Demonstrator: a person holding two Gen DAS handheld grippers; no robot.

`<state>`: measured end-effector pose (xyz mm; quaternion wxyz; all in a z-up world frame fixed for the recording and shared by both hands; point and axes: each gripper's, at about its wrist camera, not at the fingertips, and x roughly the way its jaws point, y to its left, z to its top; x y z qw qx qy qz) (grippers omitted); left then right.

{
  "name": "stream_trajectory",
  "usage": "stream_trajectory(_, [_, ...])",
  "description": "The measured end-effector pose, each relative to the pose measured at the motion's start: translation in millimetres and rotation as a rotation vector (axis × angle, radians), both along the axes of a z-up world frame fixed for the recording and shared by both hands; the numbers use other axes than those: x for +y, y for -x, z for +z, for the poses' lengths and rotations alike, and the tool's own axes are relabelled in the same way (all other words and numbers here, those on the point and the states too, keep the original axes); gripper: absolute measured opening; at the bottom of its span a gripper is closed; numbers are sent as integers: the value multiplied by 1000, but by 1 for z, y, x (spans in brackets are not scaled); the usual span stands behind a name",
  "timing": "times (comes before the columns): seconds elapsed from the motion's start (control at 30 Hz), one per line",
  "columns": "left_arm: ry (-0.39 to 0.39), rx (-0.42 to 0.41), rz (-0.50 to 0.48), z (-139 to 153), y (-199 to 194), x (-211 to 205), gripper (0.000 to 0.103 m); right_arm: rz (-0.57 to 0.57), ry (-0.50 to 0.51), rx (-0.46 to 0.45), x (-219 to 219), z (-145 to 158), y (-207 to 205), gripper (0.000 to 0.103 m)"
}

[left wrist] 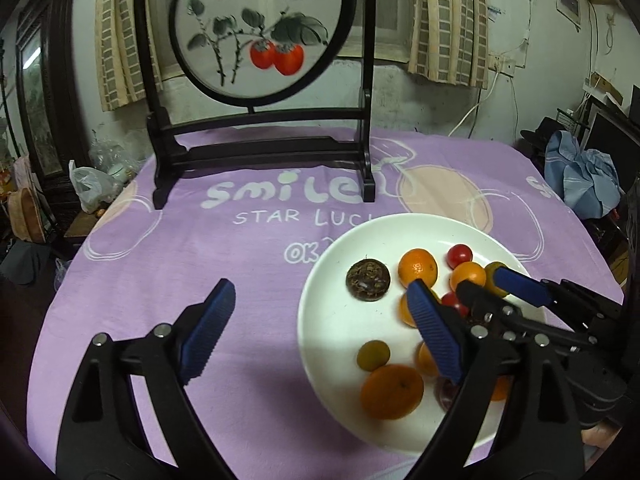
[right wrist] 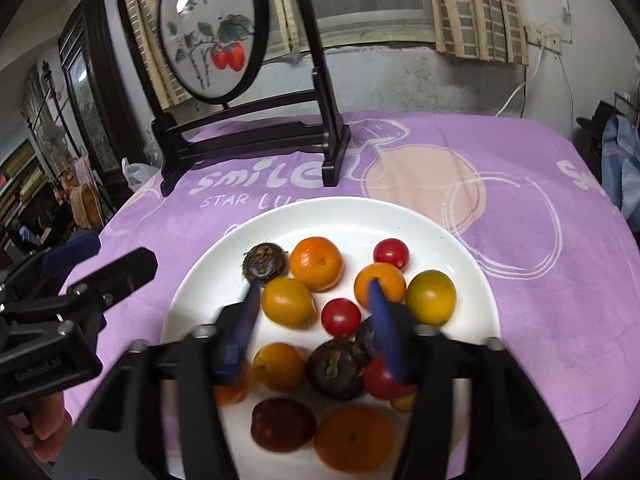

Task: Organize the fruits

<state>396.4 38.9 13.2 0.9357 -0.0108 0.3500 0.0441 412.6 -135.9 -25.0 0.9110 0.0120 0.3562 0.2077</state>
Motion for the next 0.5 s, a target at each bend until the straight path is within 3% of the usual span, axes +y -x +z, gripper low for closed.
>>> stream_trajectory(0.07, [-6, -14, 2, 5, 10, 1, 93, 5, 12, -11, -1, 4, 12, 68])
stream_trajectory(0.13, [-14, -30, 5, 11, 22, 2, 95, 15, 12, 0, -5, 7, 25, 85])
stream_trajectory(0.17, [-14, -36, 4, 14, 28, 1, 96, 17, 8, -4, -7, 9, 33, 102])
stream_trajectory(0.33, [-15, -40, -11, 15, 62, -3, 98, 9, 62, -64, -23, 15, 88, 102])
stream_trajectory(0.5, [-26, -33, -48, 5, 106, -12, 98, 14, 36, -55, -46, 3, 136, 102])
